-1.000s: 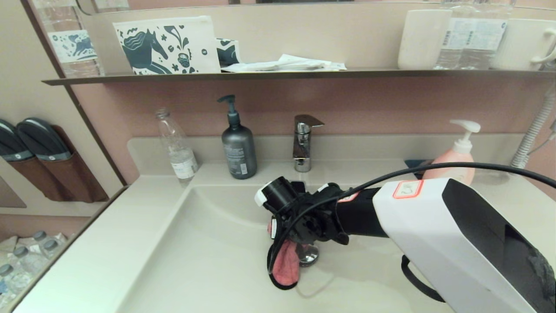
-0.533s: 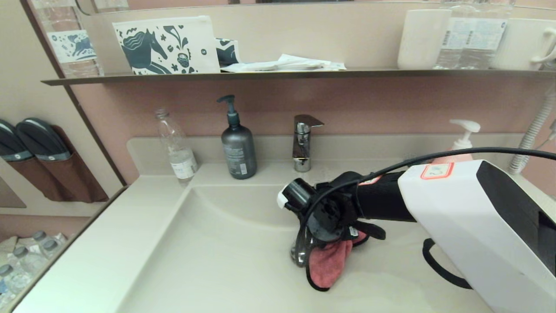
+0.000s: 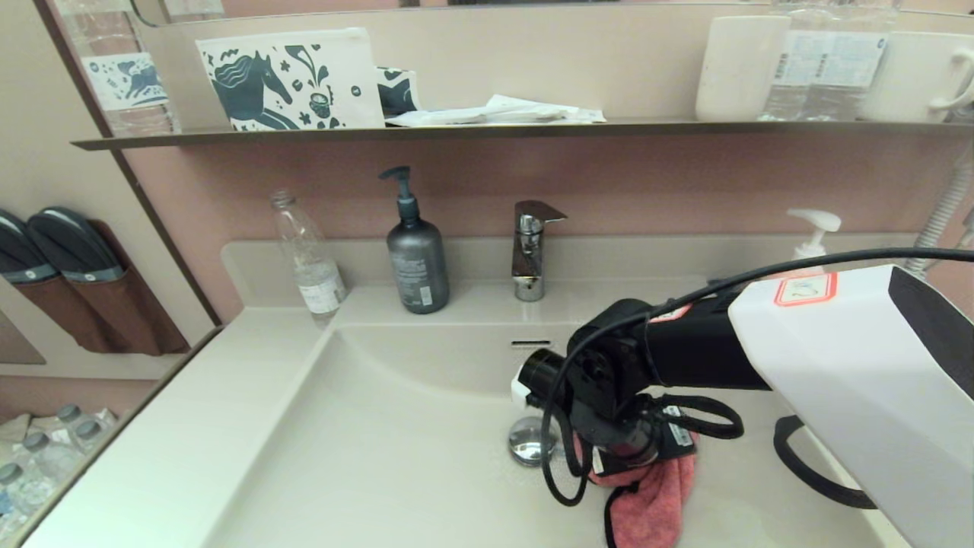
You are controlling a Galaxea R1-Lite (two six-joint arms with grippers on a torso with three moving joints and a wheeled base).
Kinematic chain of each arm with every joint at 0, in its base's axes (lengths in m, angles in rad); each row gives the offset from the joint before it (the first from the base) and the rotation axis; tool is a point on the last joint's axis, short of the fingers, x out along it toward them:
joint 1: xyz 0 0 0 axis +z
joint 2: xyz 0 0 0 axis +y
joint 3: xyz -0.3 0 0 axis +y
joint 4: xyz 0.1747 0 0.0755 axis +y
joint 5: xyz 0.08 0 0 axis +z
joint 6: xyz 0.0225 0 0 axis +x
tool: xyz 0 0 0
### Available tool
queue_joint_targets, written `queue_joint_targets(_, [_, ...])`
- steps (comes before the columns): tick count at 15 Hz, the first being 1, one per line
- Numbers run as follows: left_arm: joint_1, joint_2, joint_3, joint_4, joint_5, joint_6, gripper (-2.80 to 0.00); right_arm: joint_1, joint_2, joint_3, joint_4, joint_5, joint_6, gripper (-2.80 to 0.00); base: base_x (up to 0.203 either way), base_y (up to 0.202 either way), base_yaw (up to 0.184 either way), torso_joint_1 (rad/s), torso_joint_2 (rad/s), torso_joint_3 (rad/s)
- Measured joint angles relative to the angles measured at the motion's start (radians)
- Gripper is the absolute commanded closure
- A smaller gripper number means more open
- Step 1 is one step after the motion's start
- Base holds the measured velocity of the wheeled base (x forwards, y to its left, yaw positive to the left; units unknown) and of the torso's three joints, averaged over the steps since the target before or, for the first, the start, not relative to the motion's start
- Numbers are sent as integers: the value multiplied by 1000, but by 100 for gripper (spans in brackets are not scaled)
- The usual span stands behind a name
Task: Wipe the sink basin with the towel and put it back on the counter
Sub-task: Wipe the sink
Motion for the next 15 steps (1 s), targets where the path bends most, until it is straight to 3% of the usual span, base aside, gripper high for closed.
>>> queue_joint_targets(4, [0,0,0,0,0,0,0,98,-32,56,0,156,37,0,0,0,0,0,0,0])
queue_joint_targets(6, [0,0,0,0,0,0,0,138,-37,52,-21,189,38,0,0,0,0,0,0,0])
queue_joint_targets(9, [0,0,0,0,0,0,0,166,-37,38,-184,228,40,0,0,0,0,0,0,0])
queue_joint_targets(11, [0,0,0,0,0,0,0,199,-35,6,-323,319,52,0,0,0,0,0,0,0])
queue_joint_targets(15, [0,0,0,0,0,0,0,230,-16,-94,-431,392,97,0,0,0,0,0,0,0])
